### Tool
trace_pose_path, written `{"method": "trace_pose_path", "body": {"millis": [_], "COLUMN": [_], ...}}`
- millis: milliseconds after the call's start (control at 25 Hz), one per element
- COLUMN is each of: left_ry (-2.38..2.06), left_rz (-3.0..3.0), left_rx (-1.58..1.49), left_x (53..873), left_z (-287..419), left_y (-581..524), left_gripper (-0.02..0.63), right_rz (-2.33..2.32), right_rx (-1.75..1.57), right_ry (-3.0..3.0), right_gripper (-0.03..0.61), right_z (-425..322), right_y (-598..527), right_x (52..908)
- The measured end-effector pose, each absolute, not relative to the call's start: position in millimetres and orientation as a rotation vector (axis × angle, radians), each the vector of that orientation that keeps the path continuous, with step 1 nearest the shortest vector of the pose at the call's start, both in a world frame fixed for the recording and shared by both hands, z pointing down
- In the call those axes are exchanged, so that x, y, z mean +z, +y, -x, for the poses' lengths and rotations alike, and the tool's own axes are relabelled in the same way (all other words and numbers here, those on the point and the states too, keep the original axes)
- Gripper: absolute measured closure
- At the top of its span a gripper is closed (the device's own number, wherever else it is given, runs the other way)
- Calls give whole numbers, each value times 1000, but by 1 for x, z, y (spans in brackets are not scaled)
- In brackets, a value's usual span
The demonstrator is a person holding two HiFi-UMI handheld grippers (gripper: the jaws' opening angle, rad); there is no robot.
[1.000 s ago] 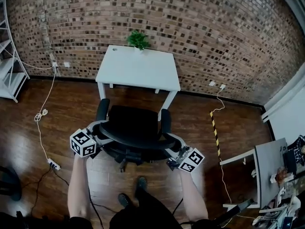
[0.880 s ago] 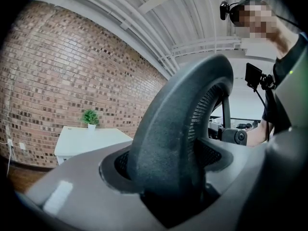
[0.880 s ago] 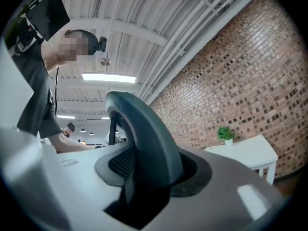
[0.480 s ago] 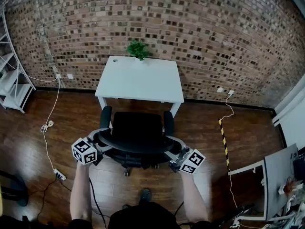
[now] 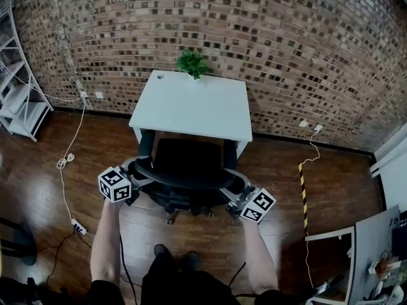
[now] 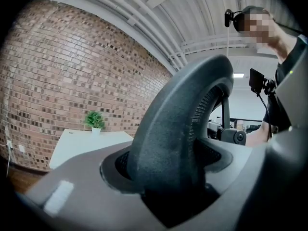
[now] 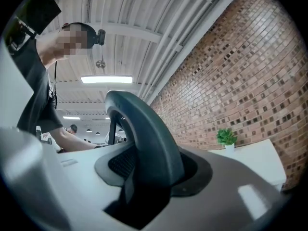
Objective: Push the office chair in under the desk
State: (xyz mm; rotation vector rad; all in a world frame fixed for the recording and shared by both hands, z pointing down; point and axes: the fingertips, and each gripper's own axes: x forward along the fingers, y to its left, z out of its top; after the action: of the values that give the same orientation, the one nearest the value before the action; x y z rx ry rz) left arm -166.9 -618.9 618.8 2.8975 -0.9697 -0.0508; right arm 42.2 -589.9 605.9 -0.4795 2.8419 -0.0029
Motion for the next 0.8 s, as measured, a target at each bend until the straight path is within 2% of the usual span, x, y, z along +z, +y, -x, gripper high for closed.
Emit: {"method": "trace_pose_path", "body": {"millis": [800], "left_ry": [-947], "left_rz": [-2918], "left_rx": [-49], "left_x": [642], "left_z": [168], "left_y": [-768], "left_gripper": [95], "right_rz": [530], "right_rx": [-52], "right_ry": [2847], "right_gripper": [360], "right_z": [-44], "right_y": [-764], "right_x": [646]}}
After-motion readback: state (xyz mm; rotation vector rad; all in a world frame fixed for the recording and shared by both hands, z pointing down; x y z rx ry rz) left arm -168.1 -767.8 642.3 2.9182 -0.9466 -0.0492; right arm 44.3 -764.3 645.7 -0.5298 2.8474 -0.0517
